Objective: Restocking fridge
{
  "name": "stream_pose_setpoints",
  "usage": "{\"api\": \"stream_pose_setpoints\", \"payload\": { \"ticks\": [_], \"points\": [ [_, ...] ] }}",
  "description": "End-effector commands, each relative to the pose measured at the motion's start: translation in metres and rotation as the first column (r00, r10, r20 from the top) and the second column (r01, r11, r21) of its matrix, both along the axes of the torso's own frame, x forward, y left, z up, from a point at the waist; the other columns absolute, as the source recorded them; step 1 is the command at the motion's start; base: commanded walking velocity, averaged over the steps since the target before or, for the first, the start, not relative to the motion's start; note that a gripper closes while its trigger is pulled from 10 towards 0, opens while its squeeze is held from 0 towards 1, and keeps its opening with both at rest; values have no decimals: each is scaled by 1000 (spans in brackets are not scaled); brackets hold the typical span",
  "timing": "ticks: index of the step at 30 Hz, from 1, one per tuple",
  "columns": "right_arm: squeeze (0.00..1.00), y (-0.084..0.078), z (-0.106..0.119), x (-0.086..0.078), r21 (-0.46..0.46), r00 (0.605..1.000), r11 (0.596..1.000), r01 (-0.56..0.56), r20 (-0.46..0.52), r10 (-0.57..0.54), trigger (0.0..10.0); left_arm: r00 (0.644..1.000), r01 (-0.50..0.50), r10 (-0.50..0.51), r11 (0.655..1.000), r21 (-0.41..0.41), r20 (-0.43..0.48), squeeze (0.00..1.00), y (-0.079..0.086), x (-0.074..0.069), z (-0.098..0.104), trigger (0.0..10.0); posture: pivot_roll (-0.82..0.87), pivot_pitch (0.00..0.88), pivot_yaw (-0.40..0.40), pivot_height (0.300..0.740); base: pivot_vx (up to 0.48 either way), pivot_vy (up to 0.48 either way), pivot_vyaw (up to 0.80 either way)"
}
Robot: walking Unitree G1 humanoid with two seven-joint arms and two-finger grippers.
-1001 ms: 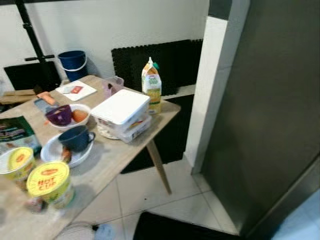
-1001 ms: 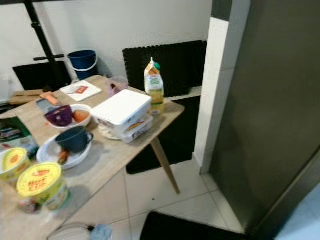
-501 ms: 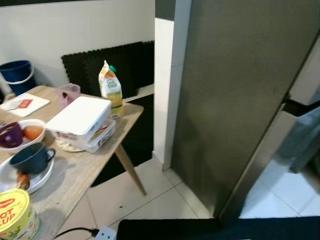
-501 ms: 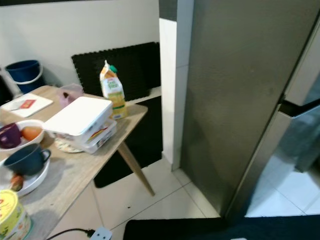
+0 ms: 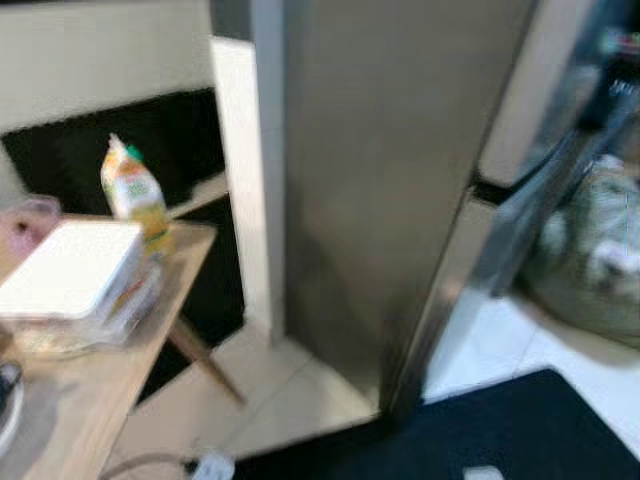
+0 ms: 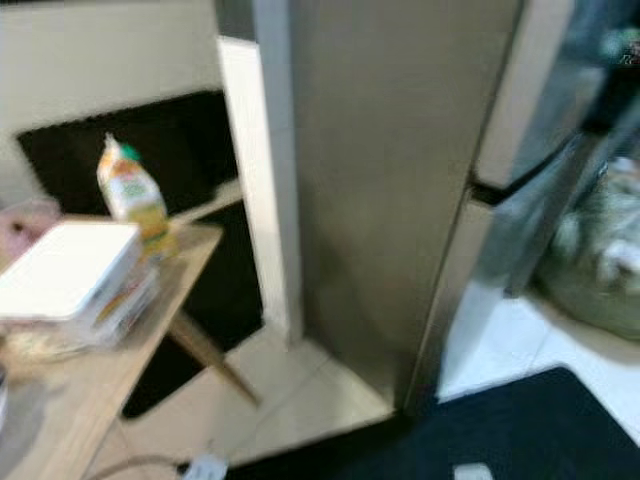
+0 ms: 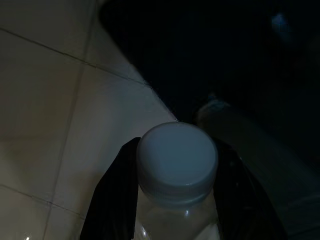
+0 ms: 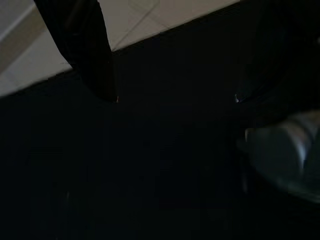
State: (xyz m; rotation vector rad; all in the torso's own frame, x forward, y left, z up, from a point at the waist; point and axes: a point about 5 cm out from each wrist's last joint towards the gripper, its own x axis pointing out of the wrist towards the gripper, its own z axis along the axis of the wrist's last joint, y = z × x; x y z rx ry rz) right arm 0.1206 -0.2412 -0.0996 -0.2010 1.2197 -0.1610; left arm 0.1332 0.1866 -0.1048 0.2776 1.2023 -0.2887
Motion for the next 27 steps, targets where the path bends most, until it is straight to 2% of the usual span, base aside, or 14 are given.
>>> {"api": "stream_pose_setpoints", "payload": {
  "ticks": [1,8,20,27],
  "points": [
    [0,-1,0,-2,2,1000,1000,10,-8,-10,10000,1000,10,-10,1000,0,21,0,0,7,2,10000,-92,4,36,740,0,0,-763],
    [0,-1,-1,-4,2,1000,1000,11,-10,-11,10000,1000,16,-16,1000,-3,16,0,-1,5,2,10000,-95,11,37,740,0,0,-723],
    [0,-1,0,-2,7,1000,1000,8,6,-8,10000,999,22,-22,1000,3,26,0,-1,8,3,10000,-99,5,38,740,0,0,0],
    [0,0,1,1,8,1000,1000,-3,14,3,10000,999,0,0,1000,19,35,0,1,11,4,10000,-99,1,36,740,0,-378,0]
  ]
}}
